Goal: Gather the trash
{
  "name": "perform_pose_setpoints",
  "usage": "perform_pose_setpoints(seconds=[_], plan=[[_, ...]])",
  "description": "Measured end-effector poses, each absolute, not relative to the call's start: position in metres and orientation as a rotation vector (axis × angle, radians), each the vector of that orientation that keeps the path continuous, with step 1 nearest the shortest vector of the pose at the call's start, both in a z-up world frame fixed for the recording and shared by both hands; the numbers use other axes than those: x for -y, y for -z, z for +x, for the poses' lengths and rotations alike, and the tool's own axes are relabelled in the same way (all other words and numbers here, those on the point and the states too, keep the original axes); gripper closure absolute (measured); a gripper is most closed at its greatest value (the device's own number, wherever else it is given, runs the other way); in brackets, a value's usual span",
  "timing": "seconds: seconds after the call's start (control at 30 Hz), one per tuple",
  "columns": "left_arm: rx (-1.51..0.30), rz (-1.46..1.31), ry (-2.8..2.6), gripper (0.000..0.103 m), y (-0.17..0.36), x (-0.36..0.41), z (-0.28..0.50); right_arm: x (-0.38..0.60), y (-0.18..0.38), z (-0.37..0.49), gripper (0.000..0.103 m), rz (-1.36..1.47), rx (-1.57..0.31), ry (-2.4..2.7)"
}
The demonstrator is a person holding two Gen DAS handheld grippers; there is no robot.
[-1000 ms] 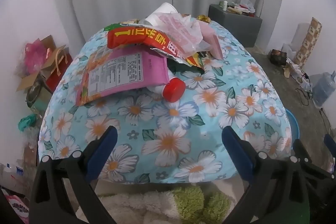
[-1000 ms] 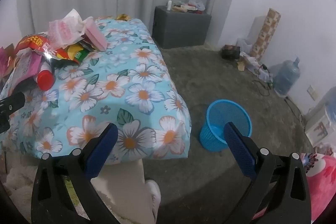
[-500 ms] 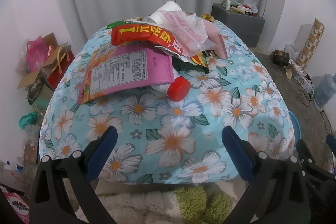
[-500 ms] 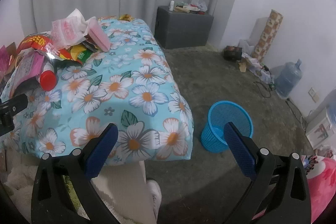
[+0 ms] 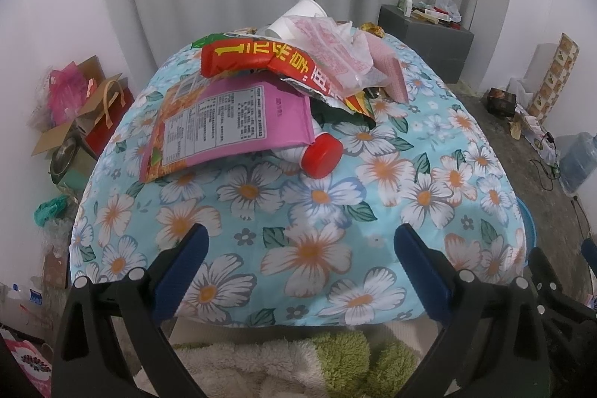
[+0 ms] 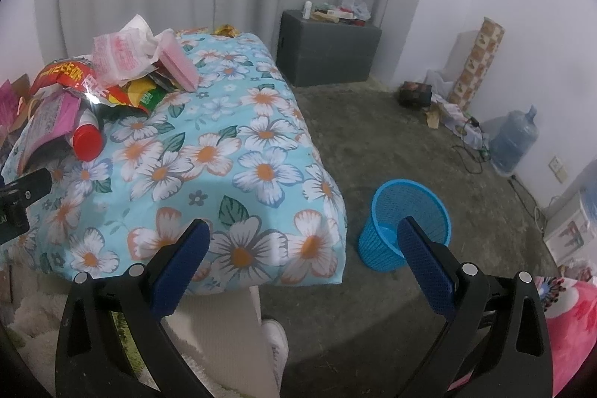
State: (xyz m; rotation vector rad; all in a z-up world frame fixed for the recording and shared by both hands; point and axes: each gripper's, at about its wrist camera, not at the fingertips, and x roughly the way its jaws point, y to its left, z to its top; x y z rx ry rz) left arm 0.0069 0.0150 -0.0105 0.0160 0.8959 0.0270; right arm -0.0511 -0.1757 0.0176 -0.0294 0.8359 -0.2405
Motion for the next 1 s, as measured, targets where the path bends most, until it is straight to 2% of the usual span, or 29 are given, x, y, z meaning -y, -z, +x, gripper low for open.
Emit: perform_pose_setpoints(seconds=[1.0], plan=[[-0.907, 0.016, -0.028, 0.005, 0.0133, -0.0182, 0.008, 0.172, -0.019, -0.0483, 0.007, -0.027, -0.836, 0.238]])
